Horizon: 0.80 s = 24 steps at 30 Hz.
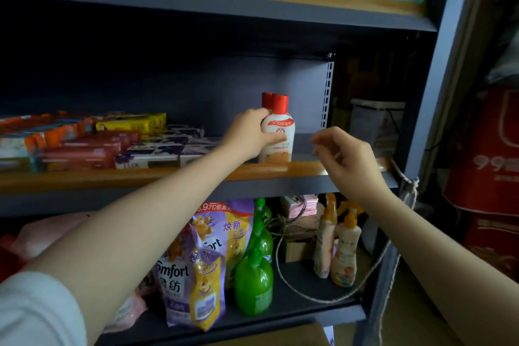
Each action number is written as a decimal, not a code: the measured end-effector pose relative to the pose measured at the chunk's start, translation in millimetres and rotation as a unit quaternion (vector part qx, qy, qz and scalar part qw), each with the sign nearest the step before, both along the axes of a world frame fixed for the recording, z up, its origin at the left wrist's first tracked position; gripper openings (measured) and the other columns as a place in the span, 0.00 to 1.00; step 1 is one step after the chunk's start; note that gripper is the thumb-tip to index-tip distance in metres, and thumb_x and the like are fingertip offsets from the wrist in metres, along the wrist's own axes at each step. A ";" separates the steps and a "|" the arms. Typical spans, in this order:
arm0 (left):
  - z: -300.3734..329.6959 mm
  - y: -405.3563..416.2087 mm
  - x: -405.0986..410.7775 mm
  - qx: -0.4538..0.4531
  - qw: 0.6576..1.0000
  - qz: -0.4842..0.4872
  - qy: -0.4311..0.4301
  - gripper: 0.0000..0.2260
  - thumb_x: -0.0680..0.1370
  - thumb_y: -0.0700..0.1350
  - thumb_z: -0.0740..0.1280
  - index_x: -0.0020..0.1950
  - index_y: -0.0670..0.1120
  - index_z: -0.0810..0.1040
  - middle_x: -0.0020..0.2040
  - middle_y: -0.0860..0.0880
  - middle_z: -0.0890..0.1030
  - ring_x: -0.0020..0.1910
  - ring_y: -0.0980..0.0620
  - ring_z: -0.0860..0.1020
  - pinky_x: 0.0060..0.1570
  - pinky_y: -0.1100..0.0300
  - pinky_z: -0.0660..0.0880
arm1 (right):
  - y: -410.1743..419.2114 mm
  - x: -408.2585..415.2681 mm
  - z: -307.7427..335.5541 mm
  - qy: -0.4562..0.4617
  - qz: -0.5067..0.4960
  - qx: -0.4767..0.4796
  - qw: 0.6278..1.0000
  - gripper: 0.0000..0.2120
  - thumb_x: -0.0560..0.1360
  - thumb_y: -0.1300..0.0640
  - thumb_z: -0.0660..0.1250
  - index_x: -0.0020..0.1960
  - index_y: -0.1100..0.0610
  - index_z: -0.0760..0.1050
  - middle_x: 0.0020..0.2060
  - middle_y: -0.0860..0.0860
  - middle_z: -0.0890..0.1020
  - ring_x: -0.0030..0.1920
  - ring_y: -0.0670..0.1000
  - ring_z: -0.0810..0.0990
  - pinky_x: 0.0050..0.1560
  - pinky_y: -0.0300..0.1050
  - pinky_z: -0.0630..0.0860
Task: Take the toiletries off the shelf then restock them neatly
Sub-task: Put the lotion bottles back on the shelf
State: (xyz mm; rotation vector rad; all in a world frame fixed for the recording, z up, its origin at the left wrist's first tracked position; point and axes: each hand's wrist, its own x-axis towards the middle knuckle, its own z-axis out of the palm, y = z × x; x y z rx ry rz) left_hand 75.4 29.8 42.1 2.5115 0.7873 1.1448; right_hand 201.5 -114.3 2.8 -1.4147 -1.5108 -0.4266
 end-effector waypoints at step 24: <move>-148.0 -66.9 -48.0 0.320 0.945 -0.056 0.027 0.08 0.71 0.41 0.63 0.47 0.40 0.79 0.49 0.42 0.78 0.49 0.42 0.74 0.48 0.51 0.72 | -108.1 -19.2 -178.5 0.097 0.184 -0.524 0.826 0.20 0.69 0.53 0.74 0.59 0.49 0.74 0.55 0.47 0.79 0.55 0.44 0.77 0.52 0.32 0.72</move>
